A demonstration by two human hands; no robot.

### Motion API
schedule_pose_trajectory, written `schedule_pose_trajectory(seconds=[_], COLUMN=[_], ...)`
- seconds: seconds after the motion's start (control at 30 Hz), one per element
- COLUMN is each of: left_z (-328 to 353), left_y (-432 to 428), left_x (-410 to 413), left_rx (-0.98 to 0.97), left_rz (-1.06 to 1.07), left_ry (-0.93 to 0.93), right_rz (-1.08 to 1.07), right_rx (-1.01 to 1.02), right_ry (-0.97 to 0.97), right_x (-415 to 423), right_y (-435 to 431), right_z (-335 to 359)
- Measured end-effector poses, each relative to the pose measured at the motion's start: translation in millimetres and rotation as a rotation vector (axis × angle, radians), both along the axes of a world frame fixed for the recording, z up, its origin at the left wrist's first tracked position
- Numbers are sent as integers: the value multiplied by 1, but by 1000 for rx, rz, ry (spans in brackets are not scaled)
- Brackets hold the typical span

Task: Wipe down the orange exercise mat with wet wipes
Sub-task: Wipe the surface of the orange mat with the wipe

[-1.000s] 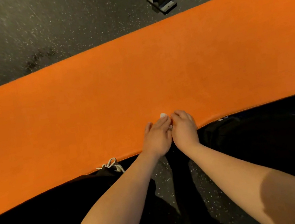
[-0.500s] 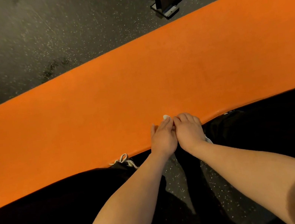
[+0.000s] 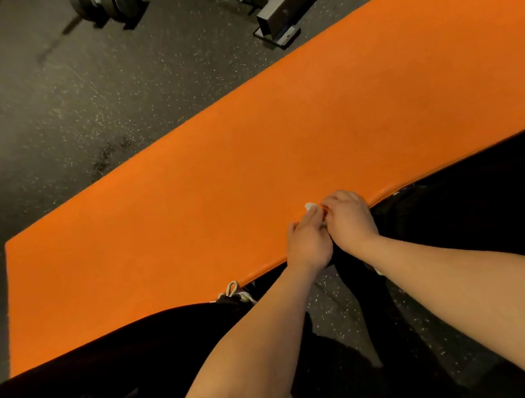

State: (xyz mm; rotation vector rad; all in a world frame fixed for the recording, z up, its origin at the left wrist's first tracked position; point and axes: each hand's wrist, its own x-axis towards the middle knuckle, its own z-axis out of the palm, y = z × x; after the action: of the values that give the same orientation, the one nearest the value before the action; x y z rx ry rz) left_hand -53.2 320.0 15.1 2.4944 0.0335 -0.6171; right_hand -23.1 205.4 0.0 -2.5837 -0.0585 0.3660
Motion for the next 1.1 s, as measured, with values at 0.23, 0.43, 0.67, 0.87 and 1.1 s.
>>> schedule_pose_trajectory(seconds=[0.23, 0.43, 0.67, 0.87, 1.1], left_z=[1, -1, 10, -11, -23], left_y=[12, 12, 16, 62, 67], left_x=[-13, -12, -16, -17, -32], left_rx=[88, 99, -374, -79, 3], left_rz=[76, 141, 169, 414, 250], left_ry=[-27, 6, -11, -148, -88], right_rz=[98, 99, 44, 416, 337], right_rx=[-49, -41, 52, -71, -299], right_ry=[78, 76, 56, 88, 85], right_x=[-4, -10, -17, -29, -10], right_y=[-3, -3, 6, 42, 25], right_z=[7, 12, 24, 17, 2])
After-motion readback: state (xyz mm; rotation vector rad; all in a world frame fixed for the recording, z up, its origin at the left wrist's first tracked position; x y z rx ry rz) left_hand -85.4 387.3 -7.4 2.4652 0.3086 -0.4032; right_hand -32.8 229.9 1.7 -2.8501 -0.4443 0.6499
